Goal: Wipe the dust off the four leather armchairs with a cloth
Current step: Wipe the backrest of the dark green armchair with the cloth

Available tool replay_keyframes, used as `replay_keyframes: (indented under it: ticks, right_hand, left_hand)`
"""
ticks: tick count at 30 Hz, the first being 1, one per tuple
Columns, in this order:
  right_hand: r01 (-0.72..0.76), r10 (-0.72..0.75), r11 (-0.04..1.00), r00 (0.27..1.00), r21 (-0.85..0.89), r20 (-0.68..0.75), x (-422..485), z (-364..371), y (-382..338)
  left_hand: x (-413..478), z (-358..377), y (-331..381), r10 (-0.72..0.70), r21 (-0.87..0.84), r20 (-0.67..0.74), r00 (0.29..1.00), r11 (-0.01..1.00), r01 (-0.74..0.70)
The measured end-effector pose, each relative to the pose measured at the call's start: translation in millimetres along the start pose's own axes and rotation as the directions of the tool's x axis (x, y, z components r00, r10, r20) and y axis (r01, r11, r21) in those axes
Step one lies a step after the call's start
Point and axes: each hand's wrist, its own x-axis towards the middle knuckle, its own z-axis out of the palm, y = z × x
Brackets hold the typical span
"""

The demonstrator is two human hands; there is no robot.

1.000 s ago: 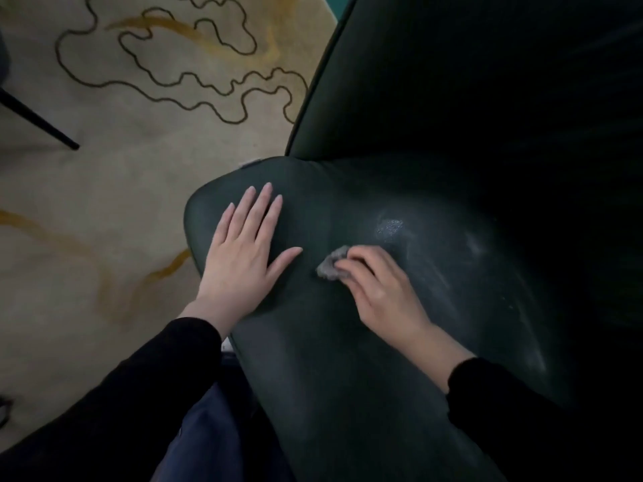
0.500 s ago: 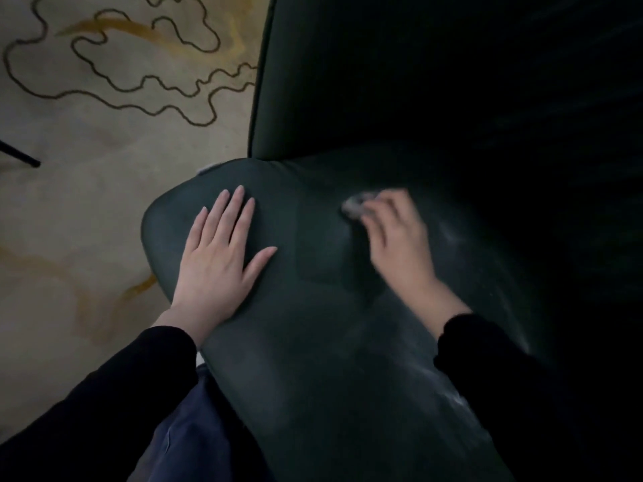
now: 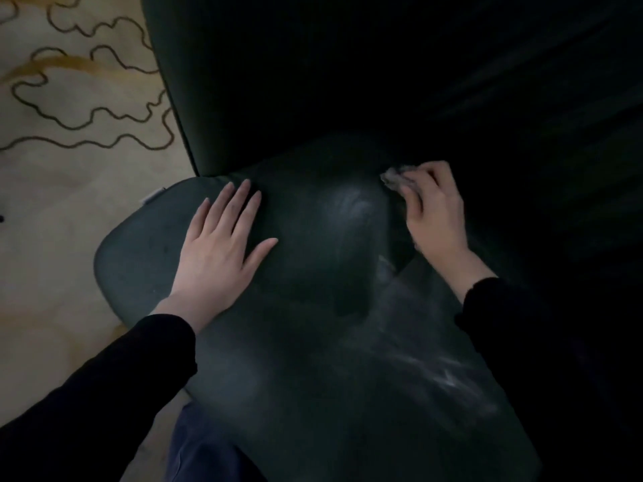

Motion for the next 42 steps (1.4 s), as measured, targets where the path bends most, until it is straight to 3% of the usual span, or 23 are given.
replay_keyframes:
  ticks: [6, 9, 11, 13, 16, 18, 22, 23, 25, 28, 30, 32, 35, 38, 40, 42]
  right_hand:
    - [0.080, -0.079, 0.995, 0.997, 0.064, -0.019, -68, 18, -44]
    - [0.189, -0.199, 0.973, 0.977, 0.131, 0.072, -114, 14, -61]
    - [0.214, -0.245, 0.959, 0.956, 0.188, 0.163, -124, 8, -62]
    - [0.199, -0.235, 0.957, 0.958, 0.212, 0.161, -114, -2, -54]
    - [0.037, -0.034, 0.980, 0.999, 0.196, -0.018, -76, -15, -20]
    - [-0.132, 0.147, 0.984, 0.981, 0.121, -0.124, -46, -22, 16]
    - [-0.540, 0.547, 0.836, 0.805, 0.099, -0.228, -2, -29, 77]
    - [-0.600, 0.604, 0.795, 0.767, 0.091, -0.217, 7, -28, 87]
    - [-0.635, 0.631, 0.772, 0.759, 0.032, -0.163, 23, -22, 95]
    - [-0.522, 0.518, 0.853, 0.845, 0.000, -0.133, 32, -5, 77]
    - [-0.323, 0.326, 0.945, 0.936, 0.040, -0.135, 20, 4, 53]
    - [-0.143, 0.152, 0.986, 0.982, 0.088, -0.109, -7, 8, 27]
    - [0.037, -0.036, 0.988, 0.999, 0.149, -0.009, -63, 4, -6]
    - [0.149, -0.182, 0.967, 0.971, 0.205, 0.154, -105, -6, -22]
    - [0.165, -0.206, 0.960, 0.964, 0.226, 0.171, -103, -15, -15]
    - [0.076, -0.092, 0.975, 0.993, 0.207, 0.067, -82, -24, 4]
  left_hand:
    - [10, -1, 5, 0.028, -0.019, 0.003, 1.000, 0.999, -0.028]
    - [25, -2, 18, 0.056, -0.049, -0.001, 0.998, 0.997, -0.056]
    - [35, -1, 27, 0.075, -0.062, -0.011, 0.997, 0.995, -0.076]
    - [45, 1, 36, 0.096, -0.062, -0.021, 0.995, 0.993, -0.097]
    - [57, 4, 50, 0.132, -0.061, -0.019, 0.991, 0.989, -0.133]
    - [65, 6, 59, 0.161, -0.056, -0.015, 0.987, 0.985, -0.162]
    - [75, 14, 68, 0.177, -0.027, -0.008, 0.984, 0.984, -0.177]
    - [76, 16, 69, 0.178, -0.008, -0.007, 0.984, 0.984, -0.178]
    - [76, 19, 69, 0.178, 0.016, -0.008, 0.984, 0.984, -0.178]
    - [76, 21, 69, 0.175, 0.029, -0.015, 0.985, 0.984, -0.174]
    - [76, 21, 69, 0.170, 0.023, -0.023, 0.985, 0.985, -0.170]
    - [76, 21, 70, 0.170, 0.019, -0.026, 0.985, 0.985, -0.170]
    - [75, 22, 69, 0.179, 0.016, -0.035, 0.983, 0.984, -0.178]
    - [75, 23, 68, 0.187, 0.011, -0.045, 0.981, 0.982, -0.187]
    - [75, 23, 67, 0.187, 0.015, -0.049, 0.981, 0.982, -0.187]
    - [75, 23, 68, 0.187, 0.023, -0.050, 0.981, 0.982, -0.186]
